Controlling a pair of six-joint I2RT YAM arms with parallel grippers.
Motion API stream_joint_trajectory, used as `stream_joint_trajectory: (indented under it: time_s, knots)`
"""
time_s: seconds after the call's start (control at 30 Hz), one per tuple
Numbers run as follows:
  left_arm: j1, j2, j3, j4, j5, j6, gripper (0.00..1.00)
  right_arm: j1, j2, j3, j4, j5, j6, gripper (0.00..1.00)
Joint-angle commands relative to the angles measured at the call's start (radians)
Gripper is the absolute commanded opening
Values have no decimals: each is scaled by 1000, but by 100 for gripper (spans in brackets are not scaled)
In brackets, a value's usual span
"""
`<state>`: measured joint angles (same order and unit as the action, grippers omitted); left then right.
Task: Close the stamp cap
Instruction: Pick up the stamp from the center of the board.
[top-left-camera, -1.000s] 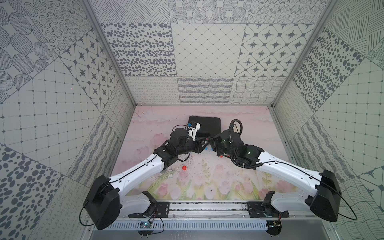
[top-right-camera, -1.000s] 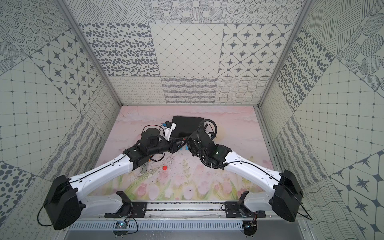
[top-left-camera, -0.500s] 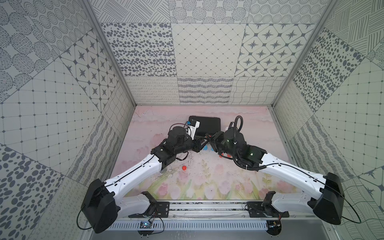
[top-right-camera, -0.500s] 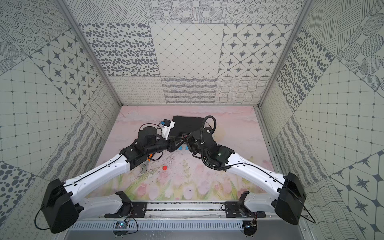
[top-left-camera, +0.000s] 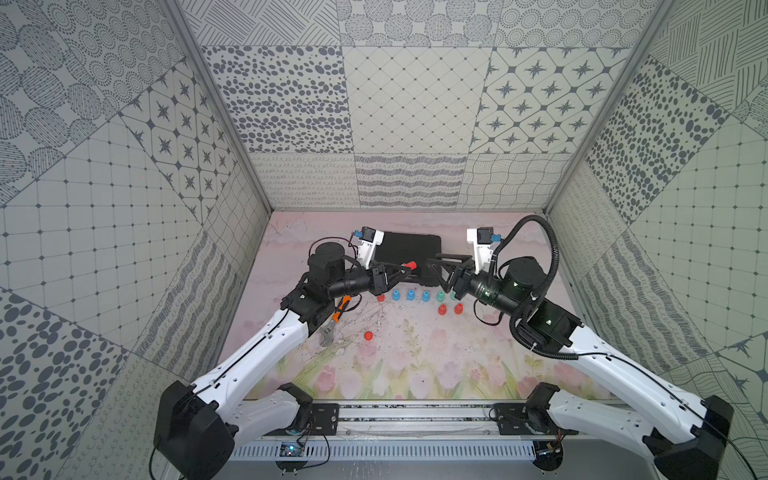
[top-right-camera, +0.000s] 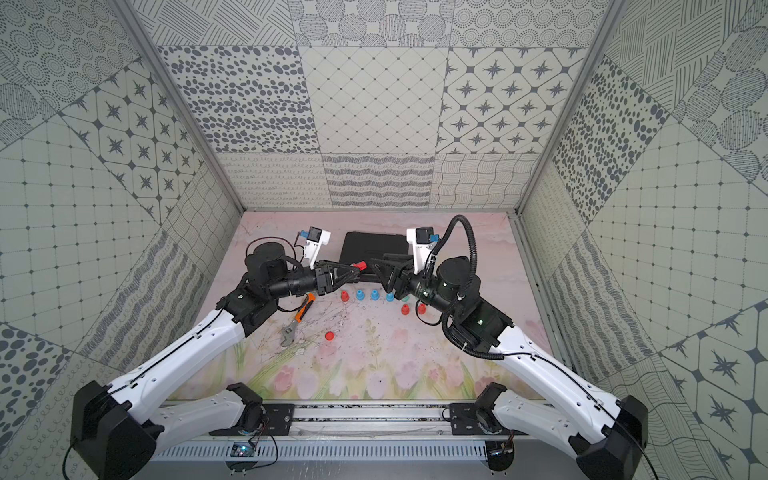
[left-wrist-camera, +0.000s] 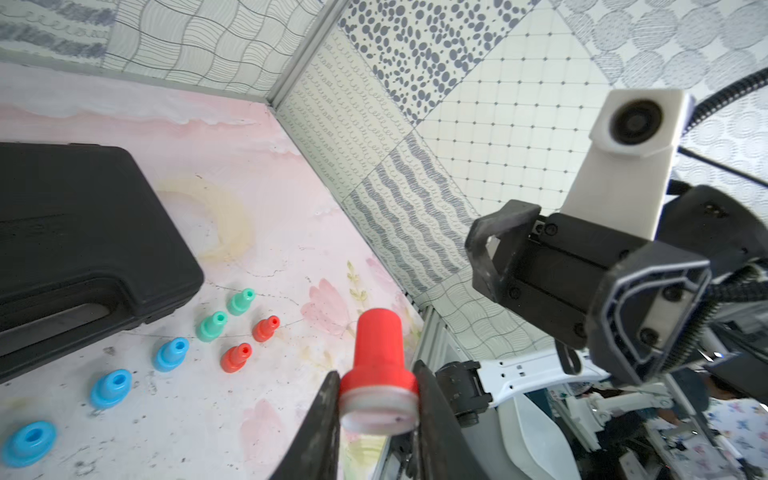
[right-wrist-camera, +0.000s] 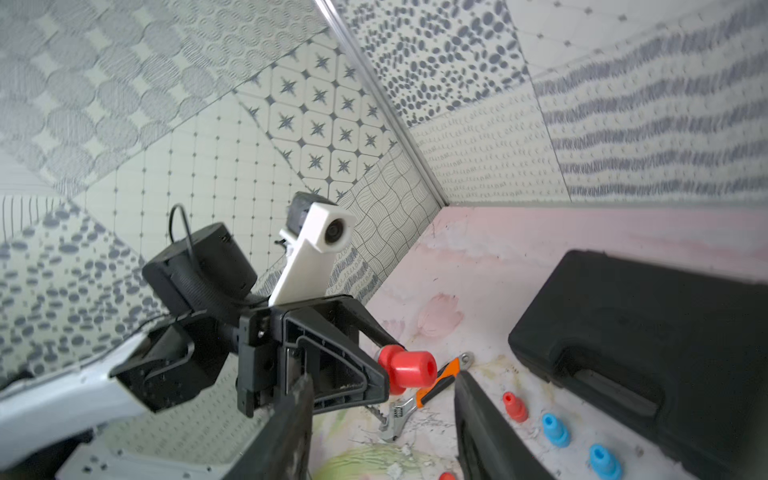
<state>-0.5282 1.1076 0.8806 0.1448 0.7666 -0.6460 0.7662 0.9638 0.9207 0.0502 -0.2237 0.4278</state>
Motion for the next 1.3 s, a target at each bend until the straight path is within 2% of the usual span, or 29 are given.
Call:
stream_joint_trajectory:
  time_s: [0.0, 0.1, 0.23, 0.4, 0.67, 0.87, 1.27]
  knots:
    - [17, -28, 22, 165, 338, -151, 12, -1, -50, 56, -36, -202, -448, 55]
    - [18, -52, 16, 215, 422, -191, 12, 0, -78, 73, -89, -323, -637, 55]
    - [17, -85, 14, 200, 479, -193, 12, 4, -83, 89, -141, -416, -781, 56]
    - [17, -110, 9, 201, 542, -204, 12, 39, -49, 114, -197, -450, -931, 56]
    - [17, -126, 3, 198, 568, -210, 11, 87, 30, 144, -170, -403, -984, 51]
    - [17, -118, 0, 203, 565, -216, 11, 120, 72, 160, -135, -393, -1000, 41]
    - [17, -120, -6, 211, 560, -219, 11, 139, 86, 168, -110, -380, -1016, 28]
